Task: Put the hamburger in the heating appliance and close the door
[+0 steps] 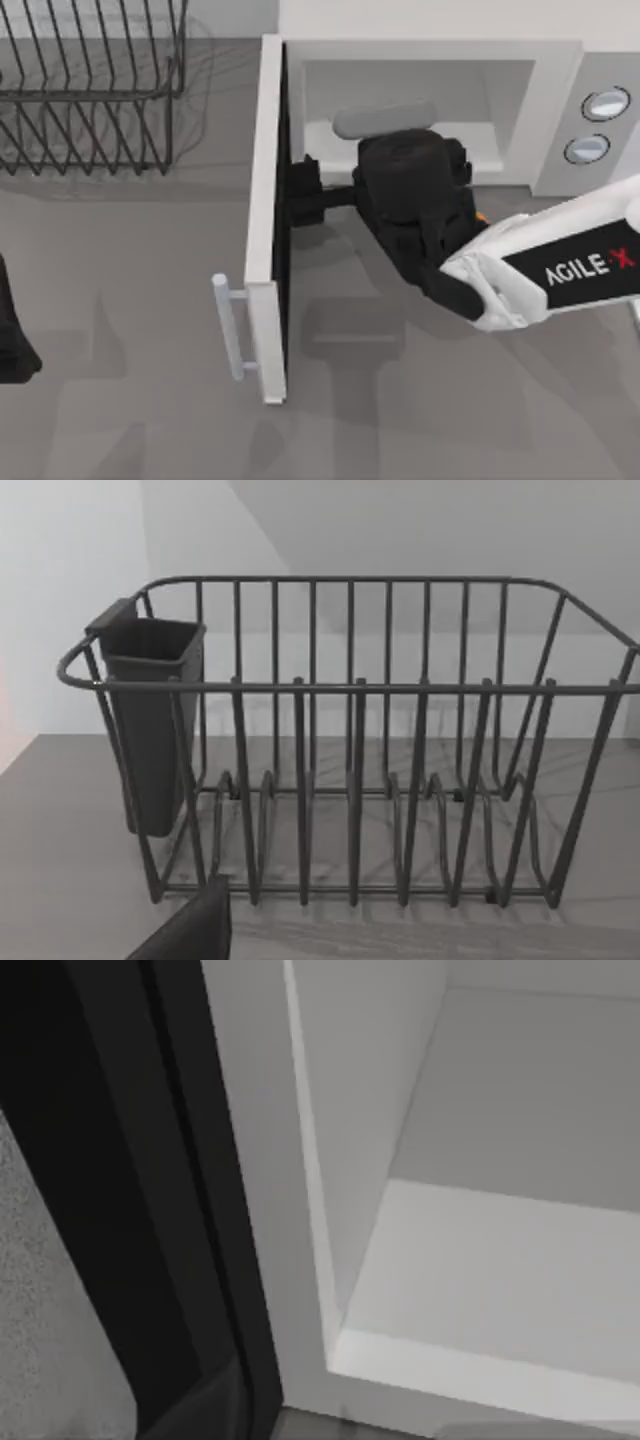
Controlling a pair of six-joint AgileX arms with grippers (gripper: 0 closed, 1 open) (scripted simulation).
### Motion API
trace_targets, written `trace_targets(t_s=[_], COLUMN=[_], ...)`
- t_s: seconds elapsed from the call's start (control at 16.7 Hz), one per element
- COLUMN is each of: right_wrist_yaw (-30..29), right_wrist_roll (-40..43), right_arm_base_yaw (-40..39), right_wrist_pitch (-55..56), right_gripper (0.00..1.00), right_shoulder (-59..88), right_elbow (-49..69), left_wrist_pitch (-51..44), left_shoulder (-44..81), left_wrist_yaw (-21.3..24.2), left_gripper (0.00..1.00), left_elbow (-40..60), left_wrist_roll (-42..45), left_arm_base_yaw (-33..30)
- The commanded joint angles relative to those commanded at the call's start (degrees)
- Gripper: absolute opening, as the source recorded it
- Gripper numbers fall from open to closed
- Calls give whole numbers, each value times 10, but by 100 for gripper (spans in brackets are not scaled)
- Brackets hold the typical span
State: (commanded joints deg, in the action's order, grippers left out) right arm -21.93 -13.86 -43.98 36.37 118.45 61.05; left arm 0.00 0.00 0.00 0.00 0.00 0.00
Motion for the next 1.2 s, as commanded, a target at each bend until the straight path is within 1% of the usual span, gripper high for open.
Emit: trace_targets(t_s=[0.3, 0.48, 0.84, 1.2], right_wrist_yaw=[-47, -57, -57, -55], right_wrist_roll=[-18, -23, -22, -18], right_arm_base_yaw=[-30, -37, -30, -6], right_wrist_pitch=[-9, -24, -23, -24], right_gripper=[100, 100, 100, 100], right_shoulder=[-22, -10, -10, -68], right_elbow=[-97, -125, -125, -85], left_wrist_pitch=[0, 0, 0, 0], left_shoulder=[0, 0, 0, 0], left_wrist_yaw=[0, 0, 0, 0], left_gripper=[100, 100, 100, 100], left_elbow=[0, 0, 0, 0], left_wrist_roll=[0, 0, 0, 0], left_arm_base_yaw=[0, 0, 0, 0])
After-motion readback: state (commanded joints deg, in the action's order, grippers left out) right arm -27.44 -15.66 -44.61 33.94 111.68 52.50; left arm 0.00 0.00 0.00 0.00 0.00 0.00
